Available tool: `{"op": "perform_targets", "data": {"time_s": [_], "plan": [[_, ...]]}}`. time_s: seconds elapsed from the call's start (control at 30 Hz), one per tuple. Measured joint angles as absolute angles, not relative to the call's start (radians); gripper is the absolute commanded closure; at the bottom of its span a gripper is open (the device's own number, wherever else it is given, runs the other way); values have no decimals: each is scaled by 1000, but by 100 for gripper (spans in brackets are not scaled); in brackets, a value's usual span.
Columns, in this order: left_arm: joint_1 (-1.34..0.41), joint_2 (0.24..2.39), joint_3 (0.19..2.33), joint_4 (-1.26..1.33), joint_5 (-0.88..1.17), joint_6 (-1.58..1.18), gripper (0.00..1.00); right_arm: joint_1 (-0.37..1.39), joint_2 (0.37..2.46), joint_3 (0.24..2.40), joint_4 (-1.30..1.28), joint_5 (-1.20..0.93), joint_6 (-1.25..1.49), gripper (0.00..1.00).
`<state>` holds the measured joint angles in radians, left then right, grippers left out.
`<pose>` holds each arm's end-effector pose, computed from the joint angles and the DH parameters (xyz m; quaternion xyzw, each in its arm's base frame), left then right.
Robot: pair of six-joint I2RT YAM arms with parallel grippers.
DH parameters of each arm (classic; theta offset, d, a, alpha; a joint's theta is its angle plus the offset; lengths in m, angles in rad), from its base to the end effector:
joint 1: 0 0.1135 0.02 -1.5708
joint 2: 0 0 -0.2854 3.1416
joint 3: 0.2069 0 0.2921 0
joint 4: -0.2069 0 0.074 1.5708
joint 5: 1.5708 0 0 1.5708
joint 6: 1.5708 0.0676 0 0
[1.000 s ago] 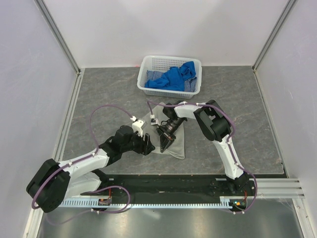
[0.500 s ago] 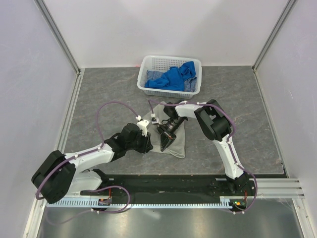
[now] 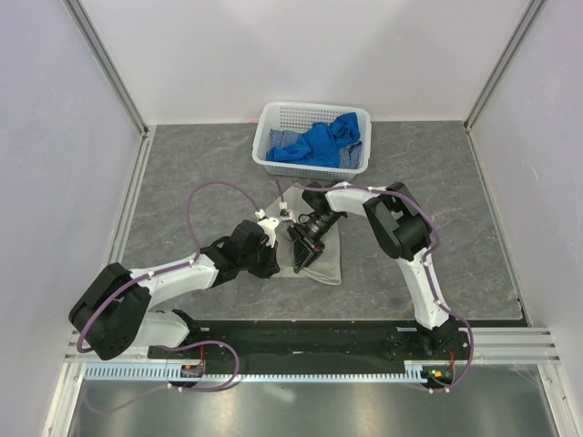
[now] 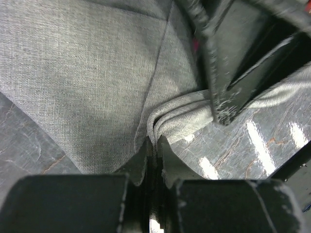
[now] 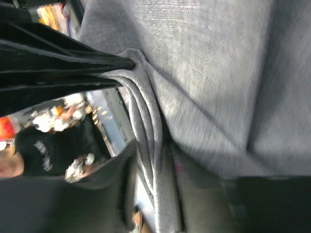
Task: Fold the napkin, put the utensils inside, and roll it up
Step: Roll the napkin with the utensil
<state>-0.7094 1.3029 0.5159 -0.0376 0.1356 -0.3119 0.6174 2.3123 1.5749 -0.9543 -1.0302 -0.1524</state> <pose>0.2099 -0.1922 0.1251 0.2077 0.9059 -0.2328 0.2864 0.3347 0.3087 0.0682 0.2986 -0.8163 -0.4664 0.1645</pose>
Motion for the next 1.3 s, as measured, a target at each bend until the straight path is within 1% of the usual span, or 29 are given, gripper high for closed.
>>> {"op": "perform_targets", "data": {"time_s": [0.03,0.13,0.2,0.27,0.43,0.53,0.6,0.7,0.83,1.0,1.1,1.2,1.3], "plan": [[-709,1303,520,-47,136,-312,98,615,2289,1561,-934,-1020,-138,50],[-709,1309,540,-78,142,-312,98,598,2204,1511,-870,-977,-95,39],[-705,1318,559,-95,158,-312,98,578,2122,1462,-823,-938,-70,35],[-698,1324,578,-115,173,-313,98,564,2048,1418,-794,-899,-47,29],[-661,1346,609,-153,234,-326,98,555,1820,1257,-691,-752,18,24],[-627,1364,628,-183,275,-340,98,590,1663,1169,-653,-582,31,23],[-600,1375,640,-202,306,-351,98,653,1583,1139,-631,-438,30,22],[-548,1387,662,-233,355,-366,98,826,1491,1094,-571,-218,22,21],[-490,1388,676,-255,408,-381,98,988,1488,1044,-517,-1,-15,20],[-465,1398,677,-262,448,-390,98,1078,1566,1023,-477,193,-62,20],[-459,1399,677,-266,458,-393,98,1114,1624,1023,-456,249,-91,21],[-455,1400,677,-268,466,-393,98,1130,1654,1023,-449,259,-108,22],[-450,1401,677,-268,474,-395,98,1135,1676,1023,-446,274,-117,28]]}}
